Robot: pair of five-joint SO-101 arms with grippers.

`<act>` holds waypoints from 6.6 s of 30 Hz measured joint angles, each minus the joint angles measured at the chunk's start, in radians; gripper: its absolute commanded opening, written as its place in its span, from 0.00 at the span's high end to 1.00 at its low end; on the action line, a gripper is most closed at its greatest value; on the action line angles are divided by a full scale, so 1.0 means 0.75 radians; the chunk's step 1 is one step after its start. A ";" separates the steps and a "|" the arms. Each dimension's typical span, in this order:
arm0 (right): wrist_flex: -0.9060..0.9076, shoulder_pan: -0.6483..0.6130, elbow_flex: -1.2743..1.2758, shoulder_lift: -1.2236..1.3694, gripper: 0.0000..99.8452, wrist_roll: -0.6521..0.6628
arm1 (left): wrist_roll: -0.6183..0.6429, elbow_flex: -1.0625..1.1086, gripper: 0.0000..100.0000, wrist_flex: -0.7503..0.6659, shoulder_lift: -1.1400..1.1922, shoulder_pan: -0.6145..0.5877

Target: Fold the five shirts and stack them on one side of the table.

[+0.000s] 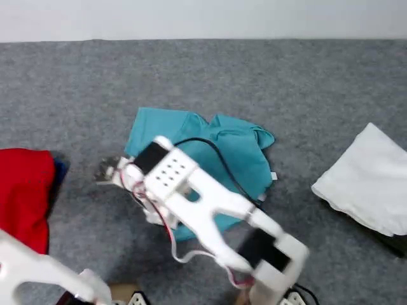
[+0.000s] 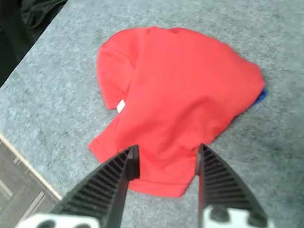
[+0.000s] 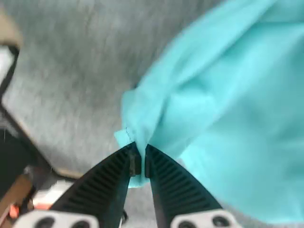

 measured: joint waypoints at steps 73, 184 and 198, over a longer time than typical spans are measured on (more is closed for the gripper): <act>0.002 1.199 0.892 -1.416 0.99 0.209 | -0.250 -1.256 0.77 -0.010 2.093 1.377; -0.587 1.156 0.818 -1.434 0.99 0.344 | -0.174 0.824 0.99 0.012 -0.573 1.007; -0.657 1.225 0.953 -1.432 0.99 0.344 | -0.368 0.962 0.79 -0.004 -0.573 0.763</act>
